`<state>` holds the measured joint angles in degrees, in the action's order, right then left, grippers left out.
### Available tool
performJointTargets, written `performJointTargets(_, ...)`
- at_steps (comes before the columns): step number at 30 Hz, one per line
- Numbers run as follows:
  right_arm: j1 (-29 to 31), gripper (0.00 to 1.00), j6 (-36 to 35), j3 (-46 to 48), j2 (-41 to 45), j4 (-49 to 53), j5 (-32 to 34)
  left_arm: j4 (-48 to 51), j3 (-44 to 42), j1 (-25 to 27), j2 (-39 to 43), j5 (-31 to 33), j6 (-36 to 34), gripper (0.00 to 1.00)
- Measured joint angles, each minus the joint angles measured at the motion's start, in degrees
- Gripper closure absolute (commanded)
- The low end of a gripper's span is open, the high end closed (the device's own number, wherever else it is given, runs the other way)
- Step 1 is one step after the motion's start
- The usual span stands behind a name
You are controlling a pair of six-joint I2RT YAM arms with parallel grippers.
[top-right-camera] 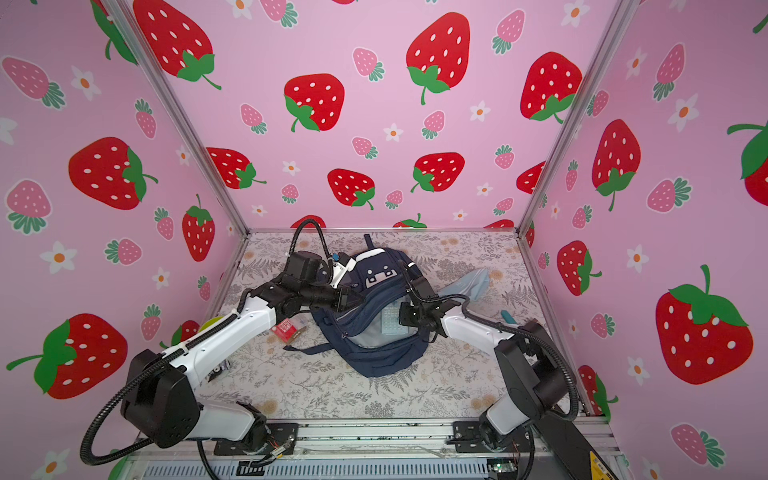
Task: Pack the student bag
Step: 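Release the calculator inside the bag and withdraw the right gripper, then grasp the light-blue cloth pouch on the table with the right gripper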
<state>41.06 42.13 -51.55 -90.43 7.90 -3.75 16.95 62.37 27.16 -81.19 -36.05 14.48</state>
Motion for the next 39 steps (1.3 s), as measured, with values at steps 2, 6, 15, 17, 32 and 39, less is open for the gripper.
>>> performJointTargets(2, 0.68, 0.73, -0.13, -0.76, -0.94, -0.92, -1.03, 0.00, 0.00, -0.09, 0.00, 0.02, -0.13, 1.00)
performJointTargets(6, 2.51, 0.64, -1.46, -1.90, -1.73, -1.49, -2.82, 0.00, 0.00, -0.48, 0.00, 0.09, -0.28, 1.00)
performJointTargets(15, -2.80, 0.07, -5.40, -1.70, 12.52, 9.99, 11.30, 0.00, 0.00, -0.81, -0.87, -0.13, -0.96, 1.00)
performJointTargets(17, -8.79, 0.06, -5.62, -1.55, 16.55, 11.34, 13.35, -0.02, 0.00, -0.85, -0.94, -0.20, -1.01, 1.00)
performJointTargets(32, -35.91, 0.61, -4.90, -1.05, -1.25, 5.86, 0.70, -0.17, -0.48, -1.40, -0.76, -0.48, -1.22, 1.00)
performJointTargets(39, -36.44, 0.93, -6.43, 0.52, 1.73, 3.13, -3.43, -0.50, -1.01, -1.62, -0.48, -0.55, -1.16, 1.00)
